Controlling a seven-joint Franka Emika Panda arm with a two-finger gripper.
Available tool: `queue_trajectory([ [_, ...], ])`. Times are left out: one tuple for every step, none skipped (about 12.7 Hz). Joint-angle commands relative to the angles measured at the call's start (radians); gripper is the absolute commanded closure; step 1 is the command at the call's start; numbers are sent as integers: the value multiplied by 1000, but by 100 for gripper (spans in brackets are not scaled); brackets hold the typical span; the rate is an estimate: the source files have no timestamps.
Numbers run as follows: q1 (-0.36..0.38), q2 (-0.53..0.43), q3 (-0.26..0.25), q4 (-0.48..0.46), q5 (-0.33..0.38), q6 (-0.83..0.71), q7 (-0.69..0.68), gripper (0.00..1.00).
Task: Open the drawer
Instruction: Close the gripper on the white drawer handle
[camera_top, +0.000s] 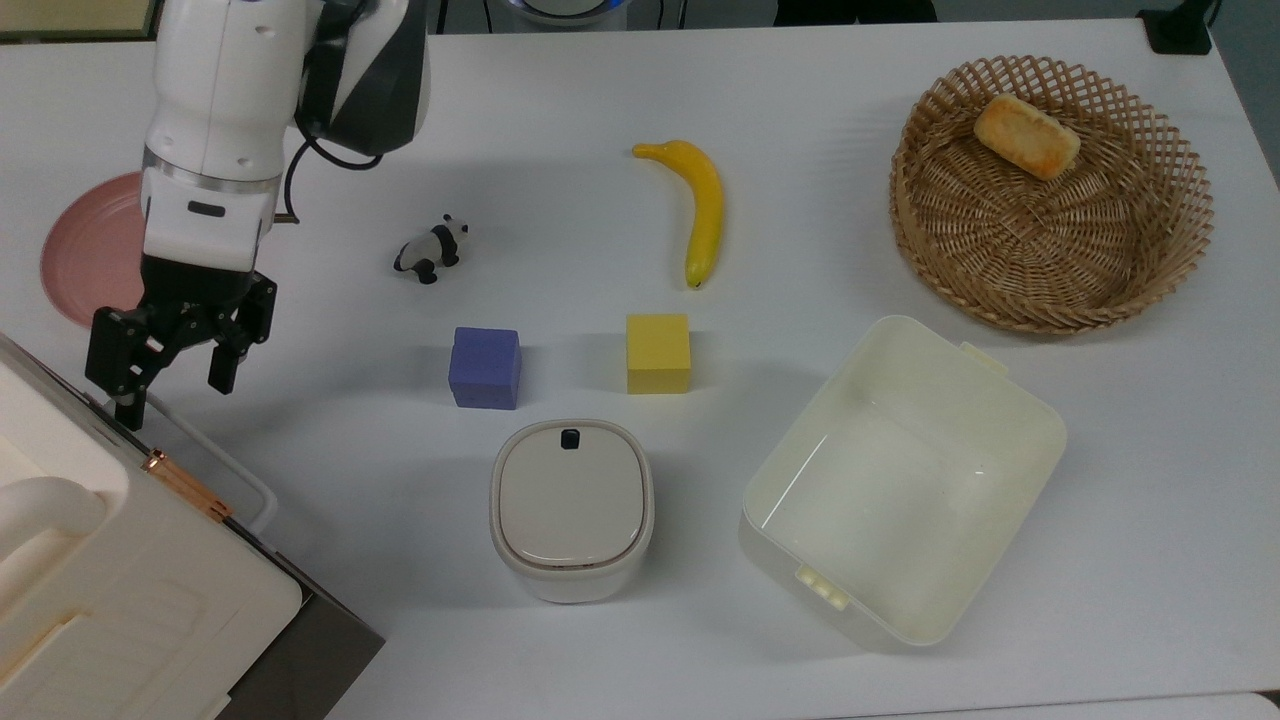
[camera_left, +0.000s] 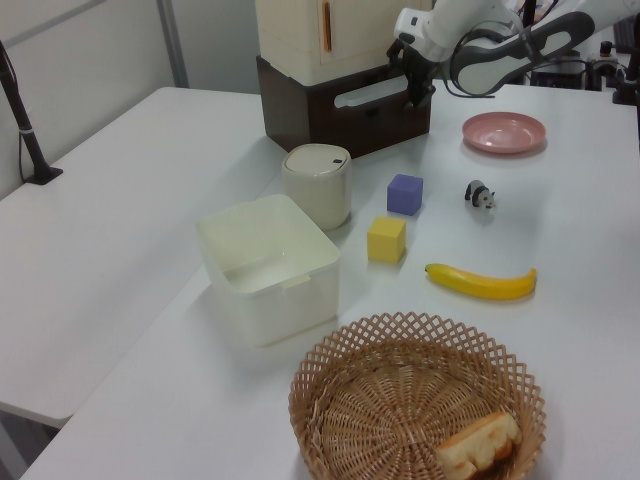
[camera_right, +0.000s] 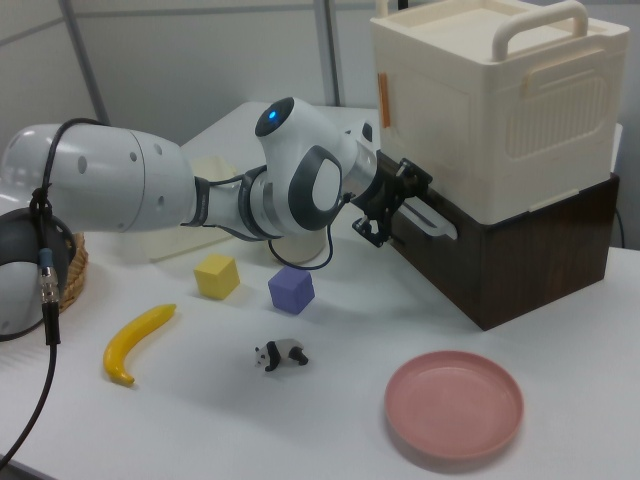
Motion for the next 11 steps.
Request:
queue_trajectory([
  [13, 11, -6, 15, -47, 12, -20, 14],
  [14, 12, -6, 15, -71, 12, -21, 18],
  [16, 23, -5, 17, -79, 12, -20, 18],
  [17, 32, -5, 35, -79, 12, -20, 23],
  [19, 42, -5, 43, -81, 12, -20, 28],
  [26, 51, -5, 55, -84, 12, -20, 30],
  [28, 64, -5, 73, -84, 12, -20, 39],
  [30, 69, -5, 84, -82, 12, -18, 44],
  [31, 74, -5, 89, -82, 12, -18, 44],
  [37, 74, -5, 89, -82, 12, -18, 44],
  [43, 74, -5, 89, -82, 12, -16, 44],
])
